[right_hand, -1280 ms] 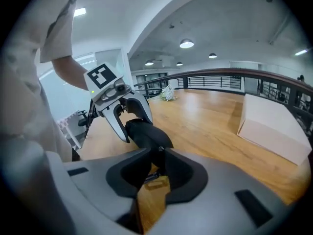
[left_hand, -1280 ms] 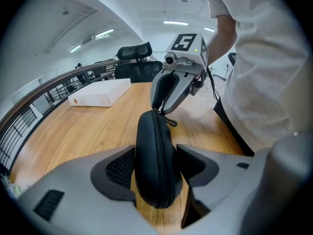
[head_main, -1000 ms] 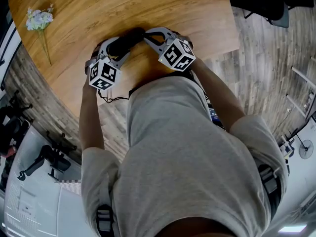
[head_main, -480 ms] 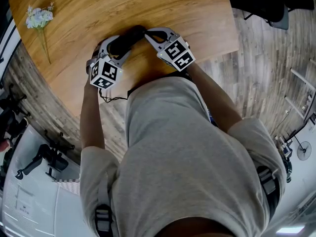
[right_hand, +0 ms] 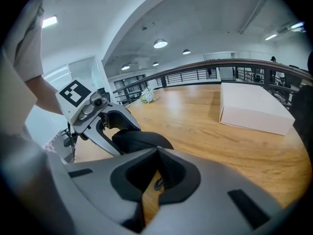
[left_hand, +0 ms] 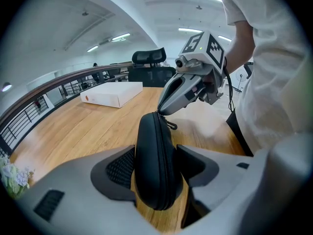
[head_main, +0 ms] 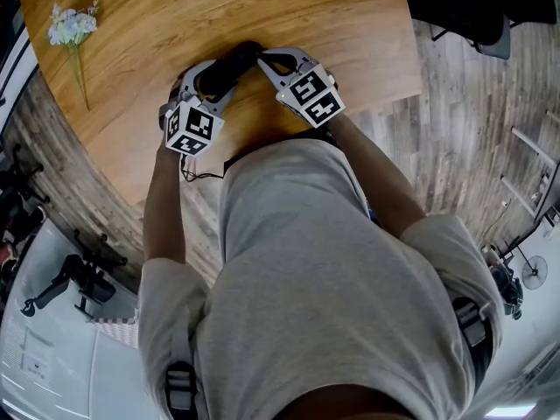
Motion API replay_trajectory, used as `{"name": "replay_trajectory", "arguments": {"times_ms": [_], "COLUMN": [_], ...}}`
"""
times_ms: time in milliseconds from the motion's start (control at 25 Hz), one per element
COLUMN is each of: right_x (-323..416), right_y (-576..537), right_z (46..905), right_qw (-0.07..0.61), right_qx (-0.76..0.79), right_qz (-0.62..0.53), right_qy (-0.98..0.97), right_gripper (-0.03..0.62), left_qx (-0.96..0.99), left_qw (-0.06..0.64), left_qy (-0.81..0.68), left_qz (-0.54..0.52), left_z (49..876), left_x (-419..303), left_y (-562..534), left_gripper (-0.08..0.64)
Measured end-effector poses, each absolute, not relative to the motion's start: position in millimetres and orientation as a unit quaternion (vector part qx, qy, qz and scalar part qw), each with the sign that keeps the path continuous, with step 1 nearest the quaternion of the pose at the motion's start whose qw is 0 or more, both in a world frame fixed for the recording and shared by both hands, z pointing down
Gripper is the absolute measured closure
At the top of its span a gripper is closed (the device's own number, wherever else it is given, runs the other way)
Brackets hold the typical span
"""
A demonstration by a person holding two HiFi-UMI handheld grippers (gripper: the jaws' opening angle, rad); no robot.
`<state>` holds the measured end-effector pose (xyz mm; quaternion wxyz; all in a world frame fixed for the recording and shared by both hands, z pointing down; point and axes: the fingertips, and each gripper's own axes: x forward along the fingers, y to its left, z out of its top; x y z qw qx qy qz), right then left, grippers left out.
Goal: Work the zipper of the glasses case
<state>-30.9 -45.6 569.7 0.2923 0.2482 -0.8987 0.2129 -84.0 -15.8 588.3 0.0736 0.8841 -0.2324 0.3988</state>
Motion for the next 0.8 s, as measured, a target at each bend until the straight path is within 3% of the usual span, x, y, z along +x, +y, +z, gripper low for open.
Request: {"name": "replay_trajectory", "arguments": {"times_ms": [440, 800], "right_x": [-40, -35], "right_y": [-38, -41], "right_z": [563, 563], "right_qw": [0.303, 0.304], "right_qx": [0.244, 0.246], "right_qz": [0.211, 0.221], "right_qy": [-0.897, -0.893], "right_gripper": [0.566, 0.566], "left_qx": [0.891, 0.892], "left_qw": [0.069, 0.015], "left_qy": [-0.247, -0.281], "left_qz": [0.374, 0.354], "left_z": [588, 600], "left_x": [-75, -80], "left_y": [-22, -23], "left_gripper": [0.278, 0.27]}}
